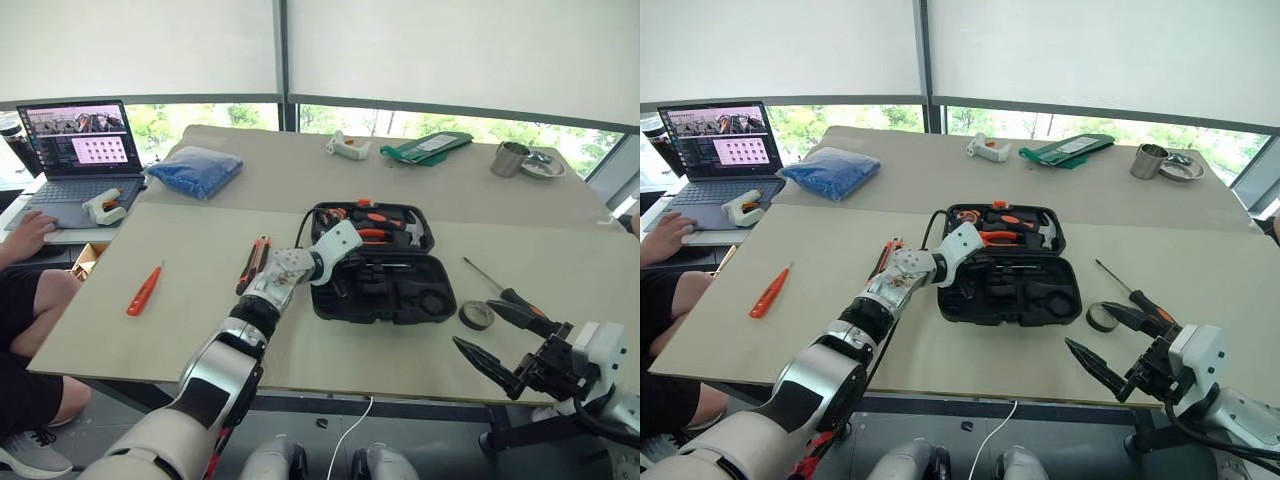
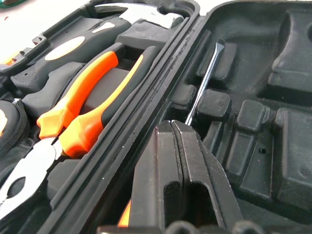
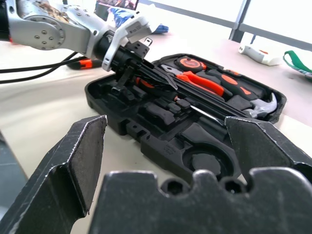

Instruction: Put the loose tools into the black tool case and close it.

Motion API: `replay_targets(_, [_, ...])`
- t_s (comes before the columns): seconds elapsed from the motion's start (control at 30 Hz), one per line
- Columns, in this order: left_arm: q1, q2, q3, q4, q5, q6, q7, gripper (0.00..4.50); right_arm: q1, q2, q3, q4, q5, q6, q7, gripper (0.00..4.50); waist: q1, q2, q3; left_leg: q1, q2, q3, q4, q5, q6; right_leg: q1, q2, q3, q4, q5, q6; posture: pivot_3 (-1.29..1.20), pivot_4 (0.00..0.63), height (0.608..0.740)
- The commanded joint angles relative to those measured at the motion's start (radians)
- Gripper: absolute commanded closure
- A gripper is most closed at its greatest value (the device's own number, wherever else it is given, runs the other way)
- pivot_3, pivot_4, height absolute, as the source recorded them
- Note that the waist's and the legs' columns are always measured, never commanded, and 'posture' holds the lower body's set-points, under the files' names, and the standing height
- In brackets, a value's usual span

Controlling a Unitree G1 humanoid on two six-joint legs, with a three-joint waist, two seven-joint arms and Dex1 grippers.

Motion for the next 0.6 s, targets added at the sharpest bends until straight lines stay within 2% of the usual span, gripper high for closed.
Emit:
replay_targets(0.03, [0.013,-0.023,-0.018,0.057,0.012,0.004,-0.028,4.45,-0.006,0.008,-0.021,-0.010,0.001,0.001,-0.019,0.00,0.001,0.001,-0.001,0.000,0.000,0.000,0.000,0.000,0.000,0.000,0.000,0.000,0.000,0.000,0.001,0.00,0.150,0.740])
replay_targets(0.2, [0.018,-0.024,0.142,-0.010,-0.150,-0.145,-0.056,4.45,0.035,0.029,-0.087,-0.020,0.030,0.001,-0.053,0.00,0.003,0.002,-0.001,-0.001,0.000,0.000,0.000,0.000,0.000,-0.001,0.000,0.000,0.000,0.001,-0.001,0.00,0.150,0.740])
replay_targets(0.3, [0.058,0.020,0.225,-0.143,-0.295,-0.206,-0.234,3.86,0.094,0.036,-0.185,0.023,0.032,-0.032,-0.043,0.00,-0.005,0.002,-0.001,-0.005,0.000,0.000,0.000,0.004,-0.007,-0.002,0.000,0.000,0.000,0.003,-0.005,0.00,0.150,0.740])
replay_targets(0.4, [0.123,0.092,0.253,-0.301,-0.401,-0.159,-0.399,2.81,0.147,0.044,-0.262,0.084,0.018,-0.059,-0.024,0.00,-0.013,0.002,-0.001,-0.006,0.000,0.001,-0.001,0.004,-0.008,-0.003,0.000,0.000,0.000,0.002,-0.006,0.00,0.150,0.740])
replay_targets(0.6, [0.328,0.332,0.266,-0.562,-0.508,-0.081,-0.647,0.59,0.254,0.079,-0.355,0.255,-0.047,-0.159,0.008,0.00,-0.029,0.008,-0.004,-0.001,0.000,0.001,-0.003,0.005,-0.008,0.000,0.000,0.000,0.000,0.000,-0.007,0.00,0.150,0.740])
